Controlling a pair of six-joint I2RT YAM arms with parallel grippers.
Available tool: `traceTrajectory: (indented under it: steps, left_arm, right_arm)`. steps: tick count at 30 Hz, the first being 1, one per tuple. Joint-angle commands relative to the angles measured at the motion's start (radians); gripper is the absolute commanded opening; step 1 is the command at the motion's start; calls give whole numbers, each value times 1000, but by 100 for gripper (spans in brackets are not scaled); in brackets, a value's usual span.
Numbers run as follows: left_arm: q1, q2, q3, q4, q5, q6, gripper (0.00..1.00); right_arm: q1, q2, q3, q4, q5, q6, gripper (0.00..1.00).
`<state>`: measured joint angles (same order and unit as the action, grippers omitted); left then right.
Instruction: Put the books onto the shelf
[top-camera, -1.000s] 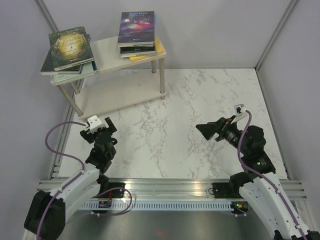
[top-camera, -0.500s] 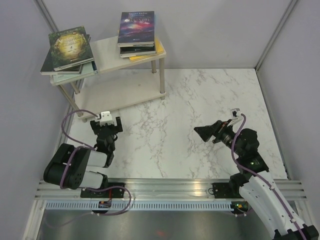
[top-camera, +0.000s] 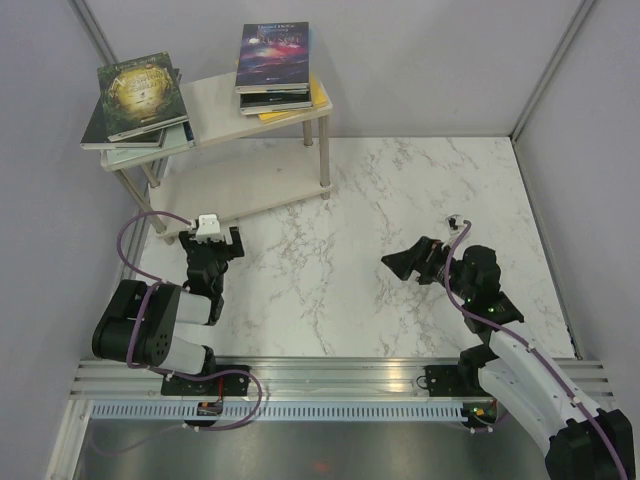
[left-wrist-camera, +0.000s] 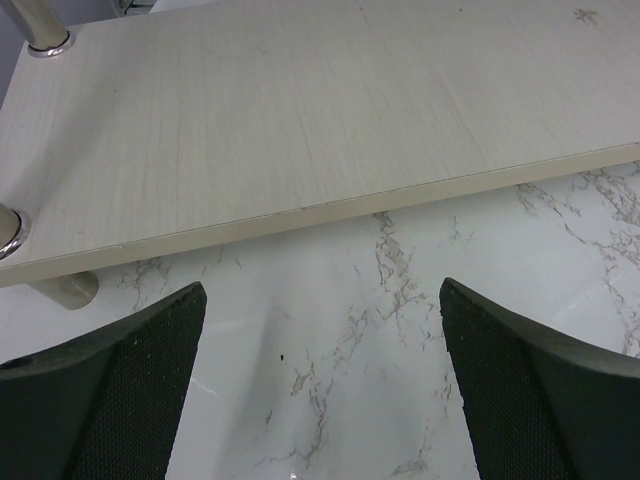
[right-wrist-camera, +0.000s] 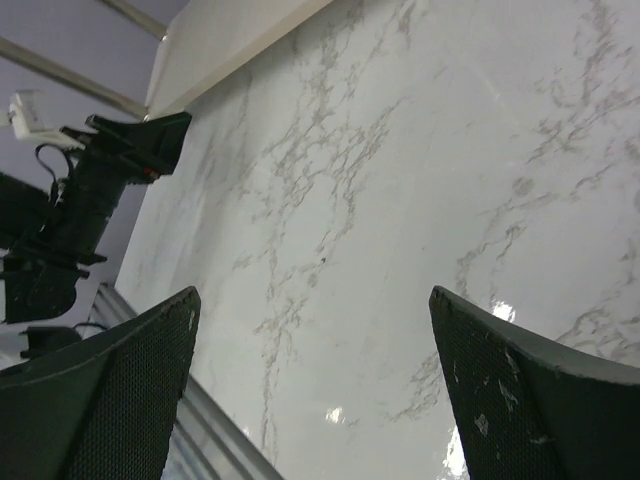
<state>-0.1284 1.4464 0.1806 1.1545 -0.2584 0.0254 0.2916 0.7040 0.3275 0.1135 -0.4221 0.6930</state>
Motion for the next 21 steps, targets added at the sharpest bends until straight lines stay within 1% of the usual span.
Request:
traceTrajectory:
  steps: [1, 3, 4, 5, 7, 8, 10, 11, 13, 15, 17, 19, 21]
  left_arm:
    - [6, -9, 16, 33, 11, -15, 100]
    - [6, -3, 17, 48, 11, -15, 100]
    - [6, -3, 17, 53, 11, -13, 100]
    - [7, -4, 16, 45, 11, -16, 100]
    - [6, -3, 17, 43, 11, -16, 100]
    - [6, -4, 17, 45, 10, -16, 100]
    - [6, -4, 17, 45, 11, -16, 100]
    - [6, -6, 16, 45, 11, -15, 100]
    - [6, -4, 17, 47, 11, -16, 100]
    - [6, -4, 19, 45, 11, -16, 100]
    - [6, -4, 17, 44, 11, -16, 100]
    - [6, -3, 17, 45, 11, -16, 100]
    - [6, -4, 17, 45, 13, -16, 100]
  right_arm:
    - [-2, 23, 97, 6, 179, -72, 98]
    - [-2, 60, 117, 8, 317, -47, 98]
    - [-2, 78, 119, 2, 503, -21, 98]
    - [-3, 122, 122, -3, 604, 21, 98]
    - [-5, 178, 151, -24, 725, -33, 98]
    - [-5, 237, 169, -31, 773, -94, 98]
    - [-5, 288, 205, -25, 798, -151, 98]
    - [-5, 343, 206, -14, 809, -186, 98]
    - [-5, 406, 214, 26, 818, -281, 98]
    - [-3, 495, 223, 49, 888, -315, 98]
    - [-5, 553, 208, 124, 942, -349, 98]
    - [-38, 592, 223, 147, 884, -355, 98]
    - [-40, 607, 235, 184, 888, -362, 98]
